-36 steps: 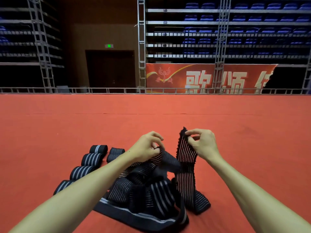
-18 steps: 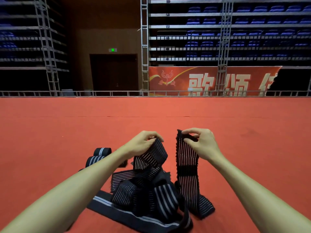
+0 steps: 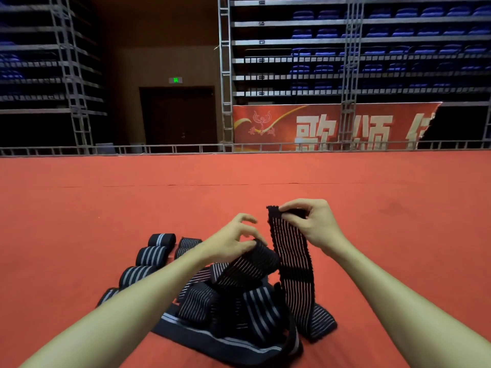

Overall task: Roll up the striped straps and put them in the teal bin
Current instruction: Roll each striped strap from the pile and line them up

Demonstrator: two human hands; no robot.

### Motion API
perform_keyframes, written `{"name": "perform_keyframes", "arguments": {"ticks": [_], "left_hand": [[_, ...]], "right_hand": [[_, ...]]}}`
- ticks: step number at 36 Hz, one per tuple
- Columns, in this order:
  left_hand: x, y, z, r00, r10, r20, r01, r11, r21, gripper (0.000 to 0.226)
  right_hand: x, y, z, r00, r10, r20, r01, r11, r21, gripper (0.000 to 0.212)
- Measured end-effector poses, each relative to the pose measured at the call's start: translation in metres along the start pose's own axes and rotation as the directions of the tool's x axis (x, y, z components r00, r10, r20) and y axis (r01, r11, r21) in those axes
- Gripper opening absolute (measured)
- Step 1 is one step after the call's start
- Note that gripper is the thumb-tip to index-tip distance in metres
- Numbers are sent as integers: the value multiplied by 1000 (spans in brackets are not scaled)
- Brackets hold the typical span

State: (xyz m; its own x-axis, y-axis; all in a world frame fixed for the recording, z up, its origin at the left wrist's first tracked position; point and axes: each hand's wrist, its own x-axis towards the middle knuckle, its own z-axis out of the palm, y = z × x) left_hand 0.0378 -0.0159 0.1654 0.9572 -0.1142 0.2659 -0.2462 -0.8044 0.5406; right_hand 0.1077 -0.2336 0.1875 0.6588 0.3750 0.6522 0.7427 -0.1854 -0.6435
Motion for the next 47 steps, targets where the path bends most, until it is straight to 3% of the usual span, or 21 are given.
{"name": "perform_keyframes", "arguments": {"ticks": [4,9,15,21,24,35,47], "left_hand": [[-2,23,3,992,121,19,-116,978,-171,34],[-1,30,4,997,72,1,-69,959,-274,57],[0,38,9,991,62,-120,-101,932,-348,29],[12,43,14,957,106,-271,-192,930,-313,26],[17,48,15,946,135,-296,-235,912,-337,28],[29,70,41,965,227,-132,-262,873,-412,51],[24,62,93,990,137,24,-125,956,-265,94]], "right_hand": [[-4,-1,2,1000,12,1,-12,995,102,15],[-3,0,4,999,33,-32,-27,984,174,15],[-11,6,3,997,57,-49,-46,980,194,14],[-15,9,1,997,48,-66,-38,989,144,33],[-7,1,-3,994,39,-104,-23,989,148,33],[32,-38,-42,968,-64,-242,102,984,148,29],[26,-36,-76,943,23,-333,35,985,168,34]]}}
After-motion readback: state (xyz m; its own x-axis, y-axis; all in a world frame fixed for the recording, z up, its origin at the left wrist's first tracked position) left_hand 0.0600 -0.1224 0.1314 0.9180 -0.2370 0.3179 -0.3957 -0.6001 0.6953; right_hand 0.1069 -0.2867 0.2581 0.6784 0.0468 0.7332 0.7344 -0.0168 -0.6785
